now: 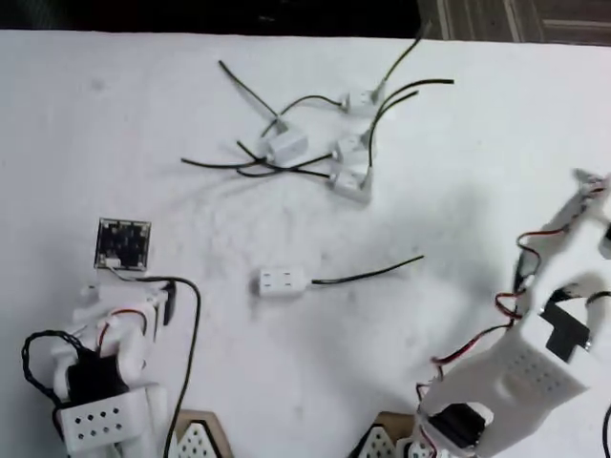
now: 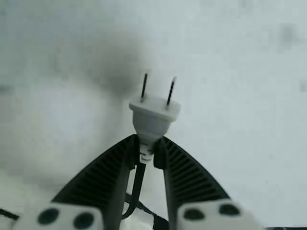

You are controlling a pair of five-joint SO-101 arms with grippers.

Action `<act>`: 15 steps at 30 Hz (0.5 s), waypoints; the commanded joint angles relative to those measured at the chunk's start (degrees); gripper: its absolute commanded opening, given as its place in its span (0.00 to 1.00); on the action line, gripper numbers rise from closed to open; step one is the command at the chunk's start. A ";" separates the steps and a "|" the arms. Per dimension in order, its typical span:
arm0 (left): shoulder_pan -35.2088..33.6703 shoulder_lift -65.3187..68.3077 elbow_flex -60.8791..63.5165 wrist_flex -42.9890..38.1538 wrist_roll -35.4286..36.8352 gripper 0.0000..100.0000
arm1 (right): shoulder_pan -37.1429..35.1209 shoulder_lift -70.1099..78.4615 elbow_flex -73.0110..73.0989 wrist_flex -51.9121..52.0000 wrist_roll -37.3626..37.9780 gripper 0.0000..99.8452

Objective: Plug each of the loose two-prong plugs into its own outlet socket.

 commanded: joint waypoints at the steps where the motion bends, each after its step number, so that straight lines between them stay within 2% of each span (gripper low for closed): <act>1: -0.22 -0.57 -0.26 -0.26 -0.44 0.26 | -3.74 -2.77 4.13 0.40 2.46 0.02; 6: -0.22 -0.57 -0.26 -0.26 -0.44 0.26 | -8.75 -2.77 8.53 0.13 2.46 0.02; 12: -0.22 -0.57 -0.18 -0.26 -0.44 0.26 | -15.43 -2.86 10.64 -5.41 2.55 0.02; 15: -0.22 -0.57 -0.18 -0.26 -0.44 0.26 | -18.77 -4.62 10.20 -5.32 2.55 0.06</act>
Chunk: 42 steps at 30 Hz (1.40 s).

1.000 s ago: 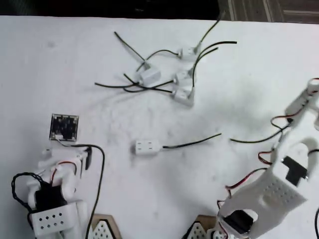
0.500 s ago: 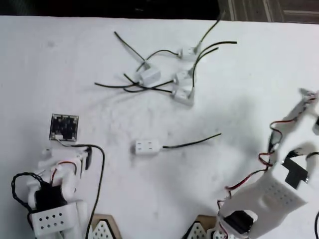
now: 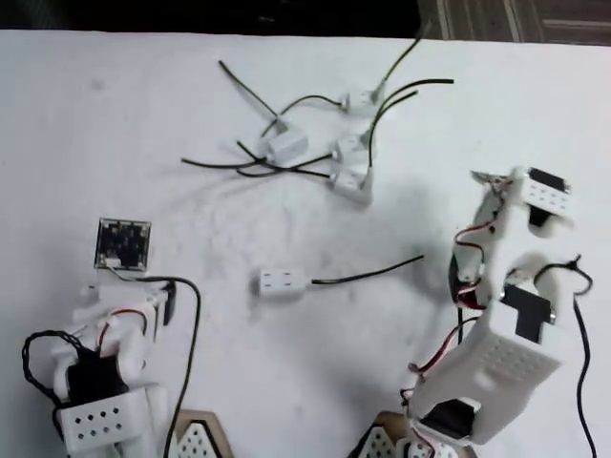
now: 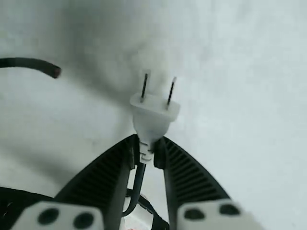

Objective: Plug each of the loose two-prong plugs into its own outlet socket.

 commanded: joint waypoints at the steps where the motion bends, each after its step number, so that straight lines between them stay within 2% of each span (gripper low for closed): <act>1: -0.22 -0.57 -0.18 -0.26 -0.44 0.26 | -4.18 -5.93 -0.35 -0.22 0.70 0.08; 5: -0.31 -0.57 -0.18 -0.26 -0.44 0.26 | -9.19 -13.76 -0.26 3.38 0.70 0.15; 12: -0.31 -0.57 -0.18 -0.26 -0.44 0.26 | -16.40 -25.89 2.73 5.49 0.18 0.15; 15: -0.31 -0.57 -0.18 -0.26 -0.44 0.26 | -21.58 -26.95 10.02 2.86 0.18 0.07; 17: -0.31 -0.57 -0.18 -0.26 -0.44 0.26 | -24.13 -26.95 15.38 -3.03 0.18 0.01; 19: -0.40 -0.57 -0.09 -0.26 -0.44 0.26 | -24.40 -26.95 20.40 -9.63 0.18 0.03; 25: -0.40 -0.57 -0.09 -0.26 -0.44 0.26 | -24.75 -26.95 29.36 -26.42 0.18 0.02; 32: -0.48 -0.57 -0.09 -0.26 -0.44 0.26 | -26.07 -23.16 28.48 -36.44 0.53 0.02; 37: -0.48 -0.57 -0.09 -0.26 -0.44 0.26 | -26.77 -16.75 23.21 -38.37 0.44 0.02; 42: -0.48 -0.57 0.00 -0.26 -0.44 0.26 | -26.24 -22.11 20.13 -27.47 0.26 0.02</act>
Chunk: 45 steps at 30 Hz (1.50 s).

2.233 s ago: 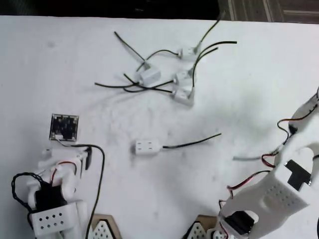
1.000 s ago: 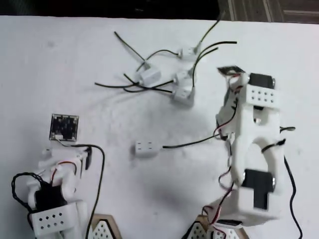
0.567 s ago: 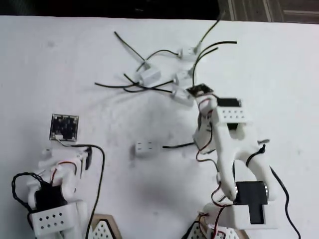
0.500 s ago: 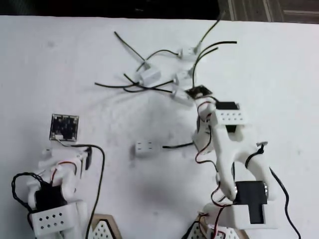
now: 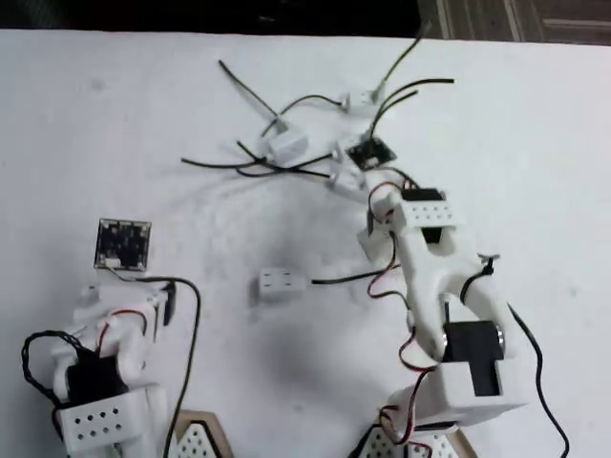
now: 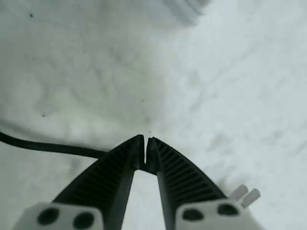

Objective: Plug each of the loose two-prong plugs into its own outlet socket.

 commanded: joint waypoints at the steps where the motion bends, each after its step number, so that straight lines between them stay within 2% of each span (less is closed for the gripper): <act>1: -0.48 -0.57 -0.18 -0.26 -0.44 0.26 | 0.04 -7.08 -2.81 8.66 0.18 0.02; 5: -0.48 -0.57 -0.18 -0.26 -0.53 0.26 | 0.04 -13.93 -2.20 16.13 0.18 0.02; 8: -0.48 -0.57 -0.18 -0.26 -0.53 0.26 | 0.04 -14.37 1.58 15.52 0.44 0.02; 15: -0.48 -0.57 -0.18 -0.26 -0.53 0.26 | 2.86 -6.64 10.20 -3.82 0.53 0.02; 24: -0.48 -0.57 -0.18 -0.26 -0.53 0.26 | 3.03 5.41 2.55 -15.25 0.53 0.02; 30: -0.48 -0.57 -0.18 -0.26 -0.53 0.26 | 2.33 7.52 -1.23 -14.11 0.53 0.02; 37: -0.31 -0.57 -0.18 -0.26 -0.53 0.26 | 0.57 -2.51 -1.23 -2.42 0.53 0.02; 41: -0.31 -0.57 -0.18 -0.26 -0.53 0.26 | -4.79 -11.74 -1.14 2.15 0.09 0.02; 45: -0.31 -0.57 -0.18 -0.26 -0.53 0.26 | -13.05 -16.40 -0.18 2.33 0.09 0.02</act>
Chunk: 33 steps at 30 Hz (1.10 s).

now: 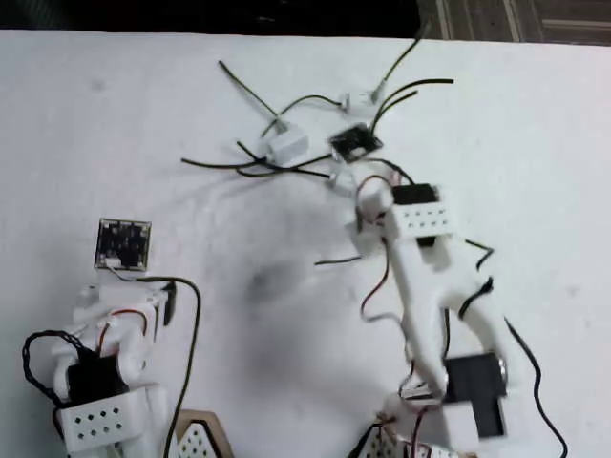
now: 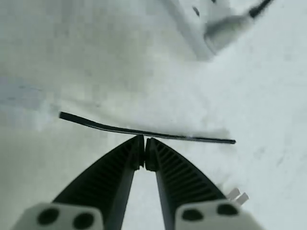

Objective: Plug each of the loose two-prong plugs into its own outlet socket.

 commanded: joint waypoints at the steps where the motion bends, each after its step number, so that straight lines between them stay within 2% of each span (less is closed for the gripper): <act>1: -0.31 -0.57 -0.18 -0.26 -0.53 0.26 | -7.69 -5.05 -0.09 0.57 -0.09 0.02; 3: -0.31 -0.57 -0.18 -0.26 -0.53 0.26 | -11.82 -4.97 0.00 0.57 -0.70 0.02; 6: -0.31 -0.57 -0.18 -0.26 -0.53 0.26 | -16.84 -4.97 0.09 -2.15 -7.91 0.02; 11: -0.31 -0.57 -0.18 -0.26 -0.53 0.26 | -19.74 -3.91 0.88 -11.30 -18.55 0.02; 17: -0.31 -0.57 -0.18 -0.26 -0.53 0.26 | -20.18 4.53 5.63 -20.70 -19.87 0.02; 23: -0.31 -0.57 -0.18 -0.26 -0.53 0.26 | -20.44 7.34 5.89 -13.41 -19.78 0.02; 30: -0.31 -0.57 -0.18 -0.26 -0.53 0.26 | -20.97 1.63 5.98 -1.36 -19.69 0.02; 33: -0.31 -0.57 -0.18 -0.26 -0.53 0.26 | -20.79 -0.04 5.71 1.54 -17.23 0.02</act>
